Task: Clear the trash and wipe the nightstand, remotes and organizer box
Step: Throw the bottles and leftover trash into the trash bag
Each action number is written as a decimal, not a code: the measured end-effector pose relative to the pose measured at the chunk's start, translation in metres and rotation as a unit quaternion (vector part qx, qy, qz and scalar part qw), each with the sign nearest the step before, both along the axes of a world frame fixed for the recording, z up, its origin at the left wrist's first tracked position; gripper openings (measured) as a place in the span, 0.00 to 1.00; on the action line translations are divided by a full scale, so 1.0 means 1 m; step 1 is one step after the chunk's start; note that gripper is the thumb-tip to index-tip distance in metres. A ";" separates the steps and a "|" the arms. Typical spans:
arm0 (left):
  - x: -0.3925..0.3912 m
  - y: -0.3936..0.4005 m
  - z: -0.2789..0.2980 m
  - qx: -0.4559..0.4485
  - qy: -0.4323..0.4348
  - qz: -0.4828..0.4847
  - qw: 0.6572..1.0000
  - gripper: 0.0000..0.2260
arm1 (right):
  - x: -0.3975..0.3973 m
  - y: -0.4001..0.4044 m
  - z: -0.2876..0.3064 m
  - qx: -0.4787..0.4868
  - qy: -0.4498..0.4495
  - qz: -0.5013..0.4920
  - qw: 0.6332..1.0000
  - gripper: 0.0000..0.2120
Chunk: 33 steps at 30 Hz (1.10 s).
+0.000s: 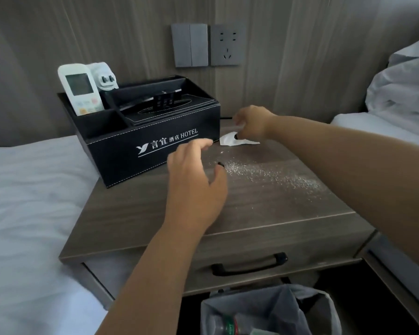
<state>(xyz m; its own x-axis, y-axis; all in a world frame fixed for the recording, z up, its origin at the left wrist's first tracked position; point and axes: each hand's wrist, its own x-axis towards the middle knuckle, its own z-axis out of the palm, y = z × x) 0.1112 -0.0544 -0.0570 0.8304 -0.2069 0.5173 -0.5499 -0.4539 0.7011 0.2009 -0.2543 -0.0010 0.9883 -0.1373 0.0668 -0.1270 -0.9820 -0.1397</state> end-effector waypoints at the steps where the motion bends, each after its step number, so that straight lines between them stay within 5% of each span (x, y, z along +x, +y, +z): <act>1: 0.001 -0.001 0.000 0.003 0.003 -0.002 1.000 0.16 | 0.006 -0.001 -0.002 0.005 0.012 0.005 1.000 0.23; 7: 0.009 -0.009 0.007 -0.045 0.032 -0.023 0.998 0.14 | 0.013 -0.007 -0.015 0.033 -0.036 -0.014 0.999 0.17; 11: 0.014 -0.014 0.012 -0.119 0.082 -0.039 0.989 0.15 | -0.016 -0.007 0.003 0.242 -0.146 -0.015 0.959 0.12; 13: 0.019 -0.015 0.016 -0.168 0.123 -0.042 0.977 0.17 | -0.039 -0.001 0.015 0.364 -0.148 0.016 0.919 0.12; 15: 0.026 -0.017 0.017 -0.220 0.168 -0.057 0.959 0.18 | -0.057 0.003 0.023 0.385 -0.117 0.052 0.914 0.15; 21: 0.033 -0.030 0.015 -0.231 0.136 -0.022 0.963 0.02 | -0.074 0.010 0.035 0.283 -0.038 0.138 0.948 0.19; 25: 0.044 -0.028 0.014 -0.258 0.136 0.038 0.956 0.03 | -0.035 -0.015 0.048 0.253 0.032 0.113 0.960 0.13; 28: 0.049 -0.025 0.012 -0.272 0.140 0.071 0.949 0.02 | 0.031 -0.030 0.037 0.084 -0.048 0.040 0.995 0.12; 33: 0.052 -0.024 0.011 -0.283 0.154 0.072 0.944 0.02 | 0.112 -0.030 0.002 -0.121 0.004 0.062 0.991 0.17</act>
